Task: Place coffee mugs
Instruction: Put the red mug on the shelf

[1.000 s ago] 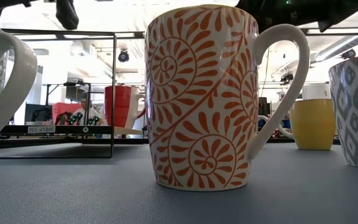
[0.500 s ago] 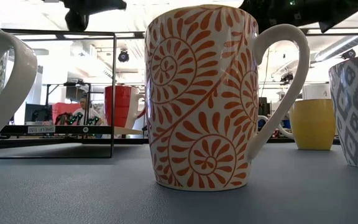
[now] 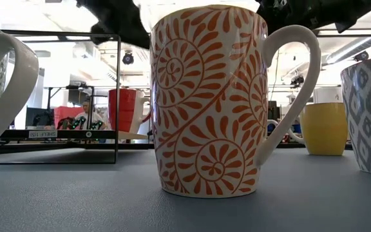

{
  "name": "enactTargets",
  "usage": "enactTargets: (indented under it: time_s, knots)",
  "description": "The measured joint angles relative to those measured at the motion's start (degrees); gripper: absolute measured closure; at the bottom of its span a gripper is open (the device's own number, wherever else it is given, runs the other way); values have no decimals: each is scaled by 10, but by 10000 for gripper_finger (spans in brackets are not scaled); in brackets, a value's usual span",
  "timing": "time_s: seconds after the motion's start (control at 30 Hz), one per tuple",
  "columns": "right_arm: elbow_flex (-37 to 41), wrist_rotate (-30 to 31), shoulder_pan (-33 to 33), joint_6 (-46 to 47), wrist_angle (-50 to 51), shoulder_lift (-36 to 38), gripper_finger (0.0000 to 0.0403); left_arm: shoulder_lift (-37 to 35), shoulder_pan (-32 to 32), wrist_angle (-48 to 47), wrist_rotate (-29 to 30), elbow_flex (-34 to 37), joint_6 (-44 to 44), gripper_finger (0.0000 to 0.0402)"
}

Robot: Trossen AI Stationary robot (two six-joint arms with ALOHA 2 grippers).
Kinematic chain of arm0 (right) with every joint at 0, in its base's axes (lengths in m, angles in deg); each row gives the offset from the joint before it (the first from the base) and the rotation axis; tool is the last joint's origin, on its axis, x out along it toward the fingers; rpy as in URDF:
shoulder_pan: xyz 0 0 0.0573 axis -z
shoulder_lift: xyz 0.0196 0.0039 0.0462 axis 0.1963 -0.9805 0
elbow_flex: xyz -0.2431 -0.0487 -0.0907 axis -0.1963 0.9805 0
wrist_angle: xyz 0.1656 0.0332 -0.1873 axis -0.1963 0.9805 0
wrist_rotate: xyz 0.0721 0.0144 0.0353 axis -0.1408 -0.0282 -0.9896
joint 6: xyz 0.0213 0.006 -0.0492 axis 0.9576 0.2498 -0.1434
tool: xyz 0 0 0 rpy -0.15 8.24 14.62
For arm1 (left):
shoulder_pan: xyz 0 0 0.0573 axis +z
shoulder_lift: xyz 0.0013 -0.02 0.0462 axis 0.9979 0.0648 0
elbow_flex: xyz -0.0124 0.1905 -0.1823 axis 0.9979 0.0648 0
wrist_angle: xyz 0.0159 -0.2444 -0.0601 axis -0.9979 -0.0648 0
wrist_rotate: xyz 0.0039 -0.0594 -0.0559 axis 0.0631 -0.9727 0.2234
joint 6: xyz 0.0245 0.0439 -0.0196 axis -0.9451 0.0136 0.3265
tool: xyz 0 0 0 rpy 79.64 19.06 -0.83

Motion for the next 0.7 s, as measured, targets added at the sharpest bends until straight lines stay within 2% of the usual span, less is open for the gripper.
enactTargets:
  time_s: [0.13, 0.23, 0.37, 0.7]
  knots:
    - [0, 0, 0, -6, 6, 0, 332, 38, 46, -67, -1, -27, 21, 402]
    - [0, 0, 0, -9, 13, 0, 332, 56, 79, -86, -33, -33, 27, 402]
    - [0, 0, 0, -15, 15, 0, 328, 72, 106, -87, -60, -33, 31, 402]
    - [0, 0, 1, -23, 15, 0, 335, 88, 148, -93, -61, -33, 37, 402]
